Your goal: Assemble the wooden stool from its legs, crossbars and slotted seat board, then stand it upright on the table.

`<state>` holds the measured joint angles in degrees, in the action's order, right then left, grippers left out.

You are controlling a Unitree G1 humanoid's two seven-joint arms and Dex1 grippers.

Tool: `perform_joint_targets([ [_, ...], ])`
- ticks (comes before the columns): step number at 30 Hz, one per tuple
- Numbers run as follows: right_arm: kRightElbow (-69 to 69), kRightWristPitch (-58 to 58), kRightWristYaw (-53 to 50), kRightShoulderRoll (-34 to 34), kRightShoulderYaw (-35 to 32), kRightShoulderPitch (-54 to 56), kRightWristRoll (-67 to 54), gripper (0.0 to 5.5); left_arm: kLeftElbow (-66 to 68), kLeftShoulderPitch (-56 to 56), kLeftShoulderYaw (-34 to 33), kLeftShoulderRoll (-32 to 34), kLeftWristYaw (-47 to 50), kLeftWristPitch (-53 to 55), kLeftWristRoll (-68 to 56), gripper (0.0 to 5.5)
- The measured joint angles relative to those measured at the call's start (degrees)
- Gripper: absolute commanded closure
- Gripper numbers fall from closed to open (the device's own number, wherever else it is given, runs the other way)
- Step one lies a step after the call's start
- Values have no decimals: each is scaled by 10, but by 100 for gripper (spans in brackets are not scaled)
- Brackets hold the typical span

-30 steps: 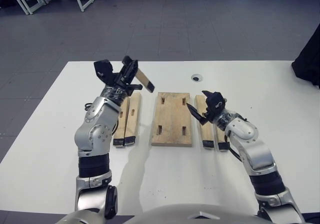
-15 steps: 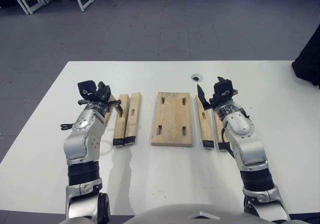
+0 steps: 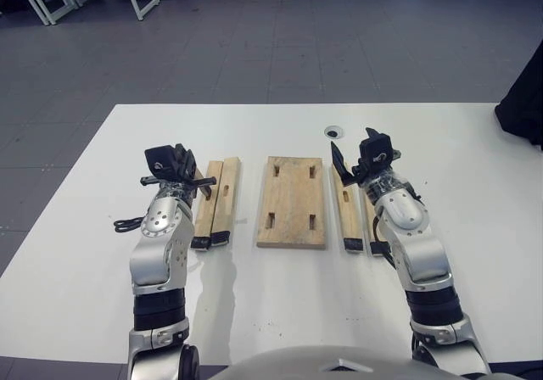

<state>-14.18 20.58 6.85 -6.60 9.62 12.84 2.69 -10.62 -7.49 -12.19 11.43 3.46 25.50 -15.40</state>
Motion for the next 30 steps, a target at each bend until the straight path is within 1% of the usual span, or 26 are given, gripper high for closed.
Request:
perform_joint_targets([
  [2, -2, 0, 1, -1, 0, 0, 0, 151, 4, 3, -2, 1, -10, -12, -1, 508],
  [5, -5, -4, 5, -3, 0, 0, 0, 151, 20, 3, -23, 0, -33, -29, -21, 508],
  [9, -9, -28, 6, -5, 0, 0, 5, 151, 39, 27, -23, -14, -64, -98, -24, 508],
  [13, -15, -40, 7, -5, -15, 4, 1, 151, 46, 39, -16, -12, -70, -131, -7, 508],
  [18, -26, -39, 13, 1, -36, 5, -26, 151, 30, 57, -14, 0, -71, -140, 12, 508],
  [26, -32, -11, 11, 15, -53, 16, -50, 151, 10, 87, 8, -4, -67, -142, 45, 508],
  [30, -30, 13, 18, 7, -43, 21, -44, 151, -4, 88, 16, -2, -64, -121, 66, 508],
])
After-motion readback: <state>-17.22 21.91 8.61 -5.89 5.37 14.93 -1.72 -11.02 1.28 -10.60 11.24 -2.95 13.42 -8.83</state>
